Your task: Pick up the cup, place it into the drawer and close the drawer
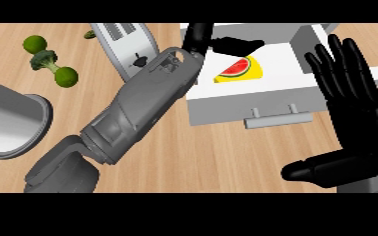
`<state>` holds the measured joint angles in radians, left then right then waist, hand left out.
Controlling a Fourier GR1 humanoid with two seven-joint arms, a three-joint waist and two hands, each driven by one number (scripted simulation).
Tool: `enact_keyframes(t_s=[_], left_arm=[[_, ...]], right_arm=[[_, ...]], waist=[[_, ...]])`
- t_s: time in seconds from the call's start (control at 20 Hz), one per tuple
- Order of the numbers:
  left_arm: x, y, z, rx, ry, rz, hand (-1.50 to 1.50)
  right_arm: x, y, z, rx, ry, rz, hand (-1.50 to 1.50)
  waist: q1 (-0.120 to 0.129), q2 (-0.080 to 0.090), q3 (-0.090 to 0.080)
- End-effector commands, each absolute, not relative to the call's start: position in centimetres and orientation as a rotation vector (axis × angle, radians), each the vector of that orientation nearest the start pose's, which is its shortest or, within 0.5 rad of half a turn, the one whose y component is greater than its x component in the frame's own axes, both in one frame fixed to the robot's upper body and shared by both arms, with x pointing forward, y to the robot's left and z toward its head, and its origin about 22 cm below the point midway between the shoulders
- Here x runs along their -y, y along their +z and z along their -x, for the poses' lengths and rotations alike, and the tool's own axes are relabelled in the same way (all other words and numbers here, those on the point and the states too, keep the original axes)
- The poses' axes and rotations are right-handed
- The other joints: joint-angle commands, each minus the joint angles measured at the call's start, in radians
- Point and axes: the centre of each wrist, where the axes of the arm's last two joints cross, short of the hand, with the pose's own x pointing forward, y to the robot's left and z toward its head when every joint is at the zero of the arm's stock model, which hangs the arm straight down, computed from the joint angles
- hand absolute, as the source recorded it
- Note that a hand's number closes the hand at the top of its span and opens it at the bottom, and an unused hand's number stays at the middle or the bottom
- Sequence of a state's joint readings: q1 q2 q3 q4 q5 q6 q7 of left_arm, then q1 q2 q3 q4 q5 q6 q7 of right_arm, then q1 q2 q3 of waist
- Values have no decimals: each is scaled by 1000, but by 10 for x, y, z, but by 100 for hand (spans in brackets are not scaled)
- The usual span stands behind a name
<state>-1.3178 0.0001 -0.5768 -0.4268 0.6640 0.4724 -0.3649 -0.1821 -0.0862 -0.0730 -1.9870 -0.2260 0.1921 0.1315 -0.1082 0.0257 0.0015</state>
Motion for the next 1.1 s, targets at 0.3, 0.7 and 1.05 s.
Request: enact_keyframes(t_s=[0.3, 0.7, 1.05], left_arm=[[-1, 157, -421, 1978, -135, 325, -150], [-35, 154, -419, 1973, -10, 312, -150], [-118, 138, -404, 1925, 97, 268, -150]], right_arm=[[262, 153, -232, 1995, 146, -336, -150], [271, 152, -228, 1976, 447, -207, 150], [271, 145, -207, 1896, 585, -90, 150]], waist=[[73, -22, -1], [122, -33, -2], [141, -39, -2]])
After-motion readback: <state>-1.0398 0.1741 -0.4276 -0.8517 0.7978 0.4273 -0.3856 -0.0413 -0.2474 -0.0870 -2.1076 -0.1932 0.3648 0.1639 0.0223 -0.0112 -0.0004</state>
